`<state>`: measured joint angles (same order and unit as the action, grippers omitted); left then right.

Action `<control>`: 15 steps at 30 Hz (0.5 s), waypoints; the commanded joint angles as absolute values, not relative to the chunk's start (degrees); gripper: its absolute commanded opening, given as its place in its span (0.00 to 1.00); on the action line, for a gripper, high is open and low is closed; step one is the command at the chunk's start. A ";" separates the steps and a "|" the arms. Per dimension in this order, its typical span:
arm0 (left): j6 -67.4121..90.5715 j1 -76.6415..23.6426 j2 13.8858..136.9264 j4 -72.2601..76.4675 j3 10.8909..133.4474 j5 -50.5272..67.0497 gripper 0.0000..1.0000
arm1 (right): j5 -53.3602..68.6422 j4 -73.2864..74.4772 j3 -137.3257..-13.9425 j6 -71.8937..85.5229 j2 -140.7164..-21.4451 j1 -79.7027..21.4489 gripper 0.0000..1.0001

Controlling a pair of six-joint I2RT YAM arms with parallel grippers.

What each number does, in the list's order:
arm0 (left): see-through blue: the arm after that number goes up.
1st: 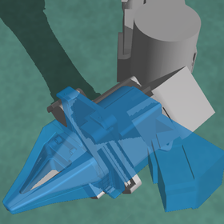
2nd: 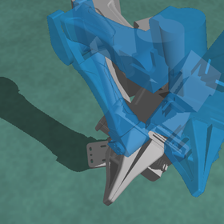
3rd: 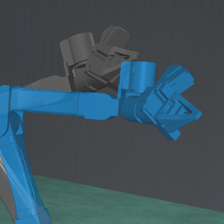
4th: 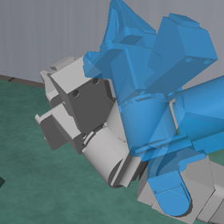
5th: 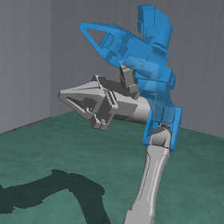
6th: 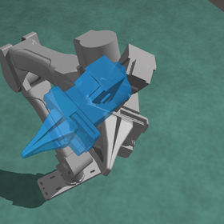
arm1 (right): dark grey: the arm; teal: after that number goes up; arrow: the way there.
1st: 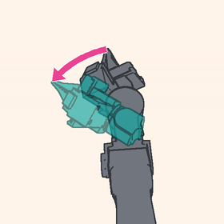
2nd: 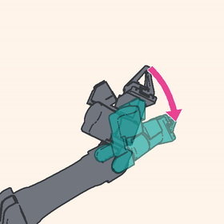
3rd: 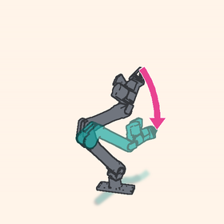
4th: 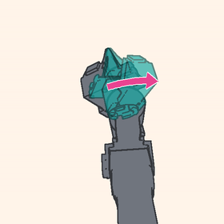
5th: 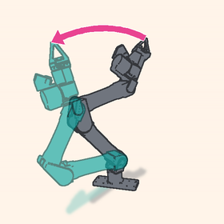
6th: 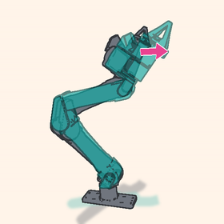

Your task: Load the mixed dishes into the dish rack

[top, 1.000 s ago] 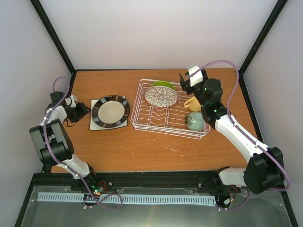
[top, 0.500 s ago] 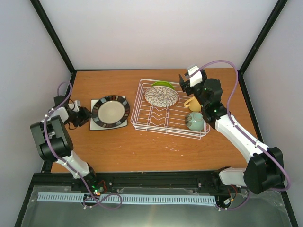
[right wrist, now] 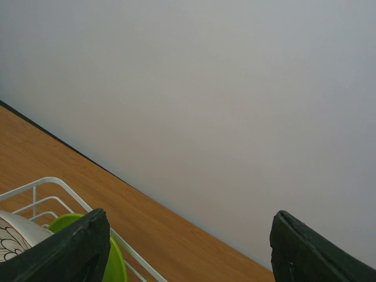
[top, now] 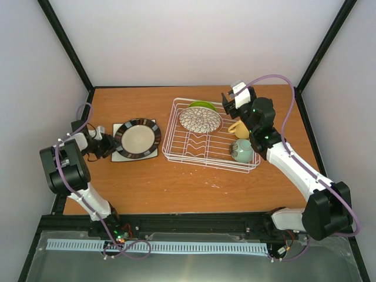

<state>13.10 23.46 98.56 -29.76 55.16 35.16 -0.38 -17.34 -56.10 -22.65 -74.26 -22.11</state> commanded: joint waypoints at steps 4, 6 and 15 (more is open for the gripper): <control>13.61 21.77 101.26 -27.95 54.76 35.72 0.48 | 0.43 -18.03 -57.04 -21.97 -75.04 -21.61 0.73; 13.87 21.43 101.93 -27.42 54.59 35.86 0.46 | 0.48 -18.03 -57.08 -22.14 -74.99 -21.57 0.73; 14.07 20.24 104.41 -26.55 54.26 36.88 0.11 | 0.57 -17.78 -56.87 -22.22 -75.17 -21.58 0.73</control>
